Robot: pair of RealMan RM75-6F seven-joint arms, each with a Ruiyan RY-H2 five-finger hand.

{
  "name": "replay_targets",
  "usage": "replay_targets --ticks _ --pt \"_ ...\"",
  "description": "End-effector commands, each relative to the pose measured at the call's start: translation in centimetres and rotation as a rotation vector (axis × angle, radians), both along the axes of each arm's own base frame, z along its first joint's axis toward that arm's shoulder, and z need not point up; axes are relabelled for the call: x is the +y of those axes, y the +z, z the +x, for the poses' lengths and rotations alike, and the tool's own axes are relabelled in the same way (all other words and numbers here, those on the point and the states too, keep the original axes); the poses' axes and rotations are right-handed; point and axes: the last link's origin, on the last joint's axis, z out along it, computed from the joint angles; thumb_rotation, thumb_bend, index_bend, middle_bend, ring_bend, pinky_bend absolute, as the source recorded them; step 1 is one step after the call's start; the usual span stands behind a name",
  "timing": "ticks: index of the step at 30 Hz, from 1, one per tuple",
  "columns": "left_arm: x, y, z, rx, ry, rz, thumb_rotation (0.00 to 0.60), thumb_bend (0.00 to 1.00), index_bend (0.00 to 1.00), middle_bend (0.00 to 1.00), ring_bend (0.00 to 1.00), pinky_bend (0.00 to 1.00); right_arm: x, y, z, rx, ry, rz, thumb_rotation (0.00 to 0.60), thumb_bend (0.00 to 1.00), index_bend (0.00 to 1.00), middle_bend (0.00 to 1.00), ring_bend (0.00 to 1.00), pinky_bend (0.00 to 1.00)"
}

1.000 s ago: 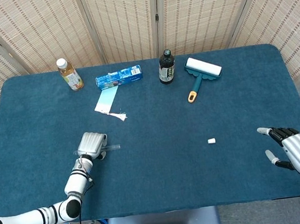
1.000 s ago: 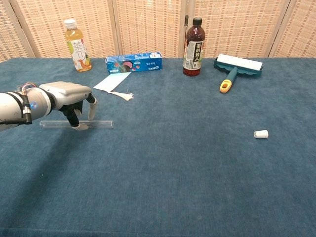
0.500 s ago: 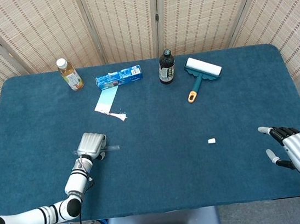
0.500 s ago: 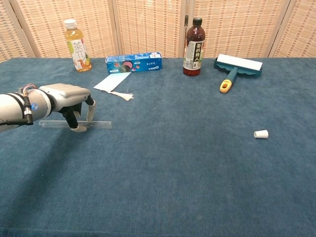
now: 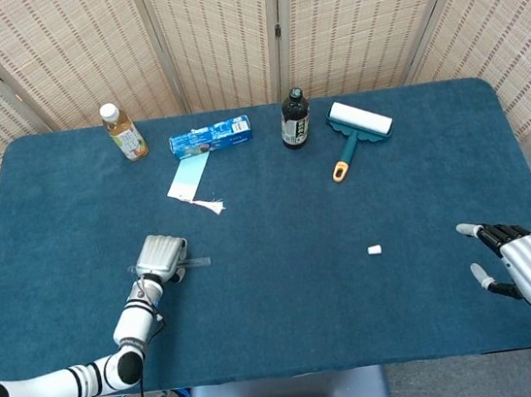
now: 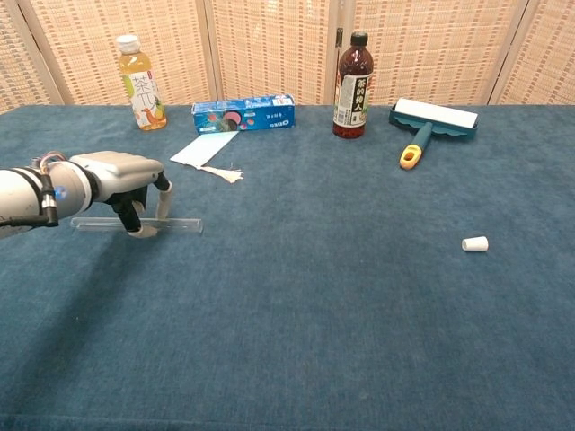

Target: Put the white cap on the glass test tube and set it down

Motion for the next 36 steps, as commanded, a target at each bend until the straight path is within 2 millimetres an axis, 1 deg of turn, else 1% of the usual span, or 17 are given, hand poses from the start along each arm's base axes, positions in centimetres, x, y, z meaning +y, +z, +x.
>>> replay_targets --ticks 1,7,10,11,14,16,17,18,19,21,22,24,26,30,36 --pt "-0.1 0.1 -0.1 -0.004 -0.002 0.006 0.6 0.37 0.6 1.0 1.0 1.0 0.0 0.1 0.0 0.0 0.001 -0.003 0.6 0.38 0.22 0.33 0.34 0.4" --pt "-0.8 1.9 -0.1 -0.053 -0.039 0.056 0.6 0.37 0.63 1.0 1.0 1.0 0.0 0.3 0.3 0.008 0.009 -0.017 0.6 0.38 0.22 0.34 0.35 0.41" --pt "-1.3 3.0 -0.2 -0.068 -0.062 0.077 0.6 0.37 0.64 1.0 1.0 1.0 -0.2 0.4 0.6 0.016 0.018 -0.032 0.6 0.39 0.22 0.38 0.41 0.46" --pt "-1.6 3.5 -0.3 -0.075 -0.067 0.085 0.6 0.37 0.64 1.0 1.0 1.0 -0.3 0.4 0.6 0.024 0.02 -0.034 0.6 0.4 0.22 0.4 0.45 0.49" --pt "-2.2 4.6 -0.6 -0.09 -0.076 0.103 0.6 0.38 0.64 1.0 1.0 1.0 -0.7 0.4 0.9 0.06 0.022 -0.038 0.6 0.46 0.23 0.48 0.57 0.62" --pt "-2.6 5.3 -0.8 -0.099 -0.081 0.112 0.6 0.37 0.64 1.0 1.0 1.0 -1.1 0.3 1.1 0.069 0.018 -0.031 0.6 0.53 0.24 0.58 0.68 0.71" --pt "-2.9 5.7 -0.9 -0.106 -0.084 0.118 0.6 0.37 0.64 1.0 1.0 1.0 -1.4 0.1 1.2 0.069 0.018 -0.023 0.6 0.59 0.25 0.64 0.76 0.77" --pt "-3.1 6.0 -0.9 -0.11 -0.088 0.123 0.6 0.37 0.64 1.0 1.0 1.0 -1.6 -0.1 1.3 0.07 0.018 -0.015 0.6 0.66 0.26 0.73 0.85 0.85" --pt "-3.2 6.3 -1.0 -0.116 -0.091 0.127 0.6 0.37 0.64 1.0 1.0 1.0 -1.8 -0.3 1.4 0.075 0.017 -0.004 0.6 0.7 0.27 0.77 0.89 0.89" --pt "-3.7 6.9 -1.1 -0.127 -0.097 0.134 0.6 0.38 0.64 1.0 1.0 1.0 -2.4 -0.9 1.4 0.087 0.012 0.025 0.6 0.82 0.29 0.9 0.99 0.98" --pt "-3.9 7.2 -1.1 -0.132 -0.103 0.138 0.6 0.38 0.64 1.0 1.0 1.0 -2.6 -1.2 1.4 0.094 0.008 0.04 0.6 0.85 0.3 0.92 1.0 0.99" --pt "-4.4 7.6 -1.2 -0.138 -0.116 0.143 0.6 0.37 0.64 1.0 1.0 1.0 -3.2 -1.9 1.4 0.098 -0.009 0.082 0.6 0.95 0.31 0.98 1.0 1.0" --pt "-4.8 8.0 -1.3 -0.142 -0.125 0.146 0.6 0.37 0.64 1.0 1.0 1.0 -3.7 -2.5 1.4 0.1 -0.022 0.112 0.6 0.99 0.32 1.0 1.0 1.0" --pt "-5.7 8.7 -1.2 -0.157 -0.148 0.15 0.6 0.38 0.64 1.0 1.0 1.0 -5.1 -4.0 0.9 0.104 -0.062 0.167 0.6 1.0 0.33 1.0 1.0 1.0" --pt "-6.4 8.8 -1.6 -0.153 -0.158 0.144 0.6 0.37 0.65 1.0 1.0 1.0 -7.1 -6.4 -0.2 0.12 -0.129 0.238 0.6 1.0 0.34 1.0 1.0 1.0"
